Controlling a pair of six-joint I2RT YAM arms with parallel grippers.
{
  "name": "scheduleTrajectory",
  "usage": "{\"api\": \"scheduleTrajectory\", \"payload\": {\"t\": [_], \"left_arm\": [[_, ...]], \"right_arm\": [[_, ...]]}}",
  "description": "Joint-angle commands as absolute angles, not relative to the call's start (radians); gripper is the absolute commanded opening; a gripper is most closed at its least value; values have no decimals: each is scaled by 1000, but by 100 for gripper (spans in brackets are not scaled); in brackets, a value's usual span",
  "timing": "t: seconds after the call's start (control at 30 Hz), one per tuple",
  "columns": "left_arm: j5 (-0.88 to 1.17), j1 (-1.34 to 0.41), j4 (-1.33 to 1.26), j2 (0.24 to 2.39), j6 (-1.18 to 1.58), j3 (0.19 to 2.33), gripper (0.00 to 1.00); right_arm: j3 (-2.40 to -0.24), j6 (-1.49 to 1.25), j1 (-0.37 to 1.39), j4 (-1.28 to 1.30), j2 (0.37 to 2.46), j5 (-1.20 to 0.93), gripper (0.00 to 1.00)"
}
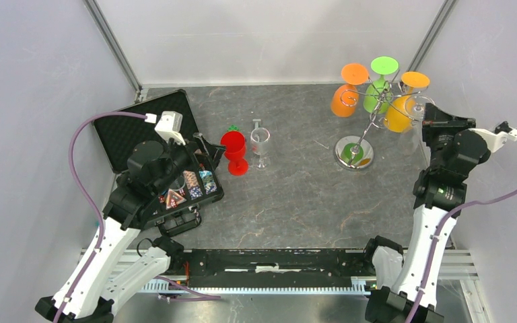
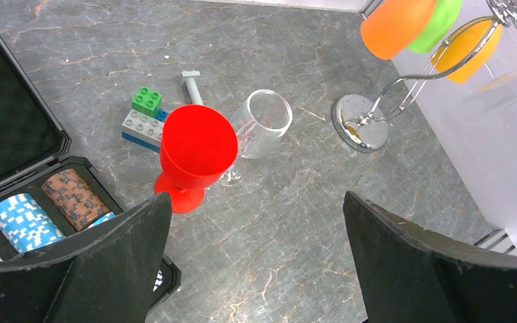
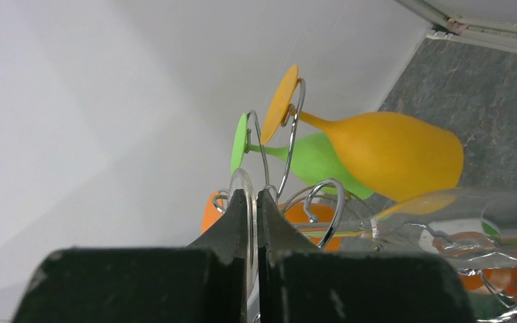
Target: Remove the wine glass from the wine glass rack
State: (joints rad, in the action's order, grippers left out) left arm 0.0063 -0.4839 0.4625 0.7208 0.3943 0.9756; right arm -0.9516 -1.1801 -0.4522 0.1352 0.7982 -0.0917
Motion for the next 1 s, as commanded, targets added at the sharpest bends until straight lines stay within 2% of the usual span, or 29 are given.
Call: {"api": "scheduleTrajectory", "payload": {"t": [0.0,0.2,0.63,0.97], "left_arm": [[18,-485,420,711,417,980,100],[15,-485,417,710,414,979,100],[3,-485,419,706,400,973,100],[4,-485,416,704,402,968,100]], "right_arm": [[-991,-1166,-456,114,788,12,0],[-951,-1211,-456,84,817,-88,0],[-950,-1204,-450,149,715,-242,0],[-921,-1238,-448,-28,780,-270,0]]}}
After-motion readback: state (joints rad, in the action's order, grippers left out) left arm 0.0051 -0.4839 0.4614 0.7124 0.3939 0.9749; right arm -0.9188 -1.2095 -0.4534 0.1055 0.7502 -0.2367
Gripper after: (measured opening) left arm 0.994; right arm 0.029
